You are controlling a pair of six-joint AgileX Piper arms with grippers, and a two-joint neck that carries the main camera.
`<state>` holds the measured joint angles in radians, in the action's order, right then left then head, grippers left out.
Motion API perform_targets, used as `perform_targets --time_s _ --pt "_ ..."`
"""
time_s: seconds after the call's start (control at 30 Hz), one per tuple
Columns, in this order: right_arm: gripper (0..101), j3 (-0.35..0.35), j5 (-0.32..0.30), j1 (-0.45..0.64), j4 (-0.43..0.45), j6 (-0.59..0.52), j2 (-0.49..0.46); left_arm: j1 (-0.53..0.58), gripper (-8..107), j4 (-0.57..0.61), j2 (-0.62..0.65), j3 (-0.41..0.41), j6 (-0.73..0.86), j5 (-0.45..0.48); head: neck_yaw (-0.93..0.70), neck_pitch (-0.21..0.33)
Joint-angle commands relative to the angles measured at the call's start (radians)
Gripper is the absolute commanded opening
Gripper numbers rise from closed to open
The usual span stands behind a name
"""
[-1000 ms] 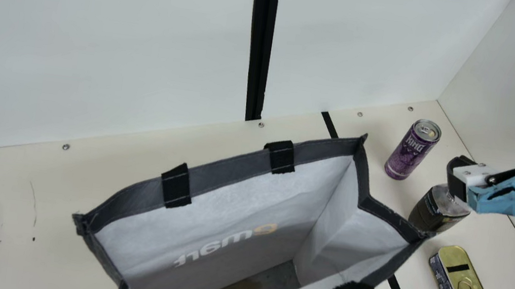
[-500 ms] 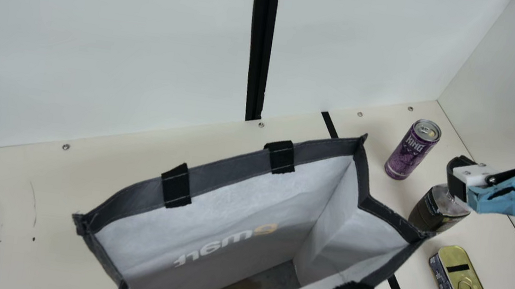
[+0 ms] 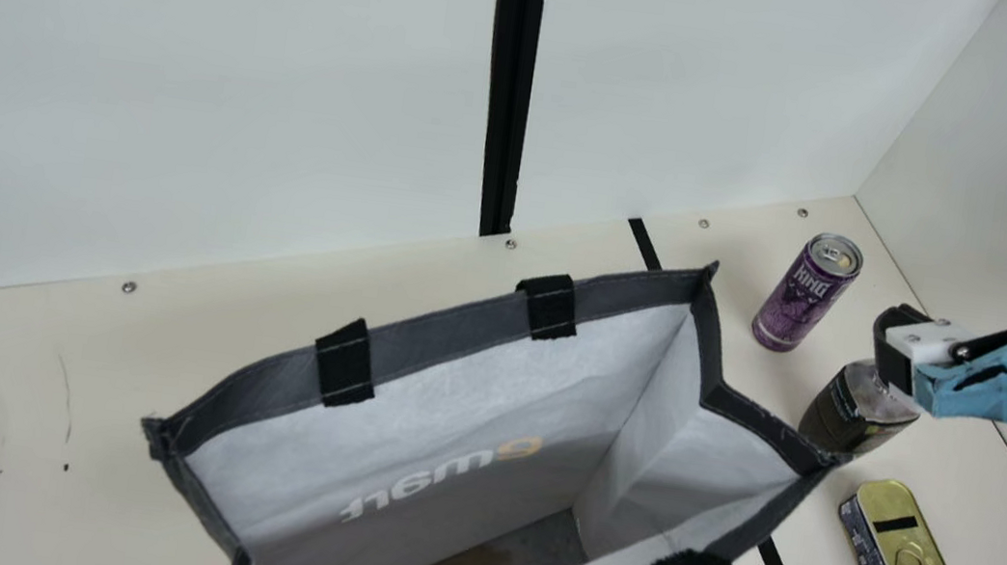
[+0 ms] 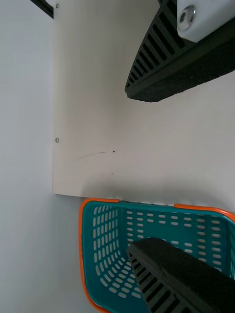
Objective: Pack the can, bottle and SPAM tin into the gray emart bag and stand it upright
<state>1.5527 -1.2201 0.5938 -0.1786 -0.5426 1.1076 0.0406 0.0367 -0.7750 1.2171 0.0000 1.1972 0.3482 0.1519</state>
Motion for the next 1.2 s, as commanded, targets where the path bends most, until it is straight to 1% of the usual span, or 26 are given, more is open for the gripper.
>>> perform_targets --time_s 0.0,0.6,1.17 --pt "95 0.0 0.0 0.0 0.0 0.0 0.0 0.006 90 0.005 -0.011 0.007 -0.004 -0.006 0.001 0.023" --pt "95 0.0 0.0 0.0 0.0 0.0 0.0 0.088 90 0.028 -0.135 0.143 -0.002 -0.045 0.001 0.023" --pt "95 0.0 0.0 0.0 0.0 0.0 0.0 0.11 90 0.125 -0.242 0.29 0.088 -0.039 0.001 0.023"
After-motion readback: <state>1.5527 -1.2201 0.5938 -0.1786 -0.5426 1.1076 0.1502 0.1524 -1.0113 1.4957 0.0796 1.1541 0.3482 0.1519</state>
